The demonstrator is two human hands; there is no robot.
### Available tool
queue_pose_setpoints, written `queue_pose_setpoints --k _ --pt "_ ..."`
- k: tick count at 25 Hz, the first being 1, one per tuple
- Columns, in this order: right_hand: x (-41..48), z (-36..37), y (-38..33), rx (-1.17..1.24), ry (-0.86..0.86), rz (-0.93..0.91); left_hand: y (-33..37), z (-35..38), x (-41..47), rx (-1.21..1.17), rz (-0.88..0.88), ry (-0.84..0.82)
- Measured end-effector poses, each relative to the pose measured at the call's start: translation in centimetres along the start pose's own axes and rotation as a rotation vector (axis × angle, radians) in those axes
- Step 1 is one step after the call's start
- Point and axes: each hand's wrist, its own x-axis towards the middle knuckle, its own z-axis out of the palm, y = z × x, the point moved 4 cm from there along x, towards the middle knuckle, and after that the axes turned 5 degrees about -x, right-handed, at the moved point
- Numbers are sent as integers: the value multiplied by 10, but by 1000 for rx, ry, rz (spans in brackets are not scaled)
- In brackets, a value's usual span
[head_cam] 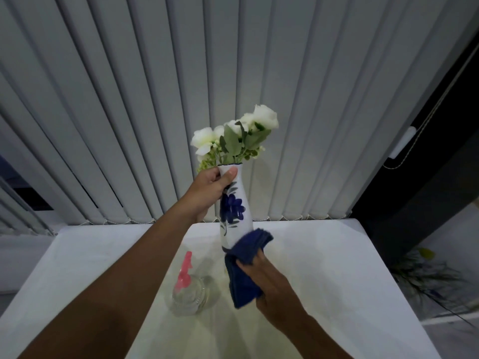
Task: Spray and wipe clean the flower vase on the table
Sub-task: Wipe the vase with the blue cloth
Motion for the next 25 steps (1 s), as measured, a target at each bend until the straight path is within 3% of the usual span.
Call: queue_pose_setpoints --k 2,3,5,7,8,10,12,15,17,21,23,25 --pt "-25 4 6 108 -34 148 0 -7 0 9 -14 -3" --pt "-33 3 10 208 1 335 0 -9 0 3 -25 -6" --pt "-39 -2 21 463 192 755 -1 -12 0 -16 -41 -29" --pt "-22 -19 22 606 467 954 -2 -13 -1 -11 -42 -58" --pt "-5 -30 17 635 560 947 -2 -13 -1 -3 -43 -74" --pt "34 -46 9 694 573 812 -6 -10 -4 8 -53 -111" --pt "67 -48 1 669 423 603 -11 -6 -6 8 -53 -146" --pt "79 -34 -14 370 193 300 -12 4 -8 -16 -20 -158" --pt "52 -18 -9 246 169 232 -10 7 -5 -59 -11 -128" --pt "-16 11 2 258 156 366 -6 -8 0 -112 2 -83" --pt "-27 18 5 456 179 635 -7 -15 -1 -140 -8 -72" --pt "-25 17 9 628 324 943 -9 -15 -1 -182 -25 -88"
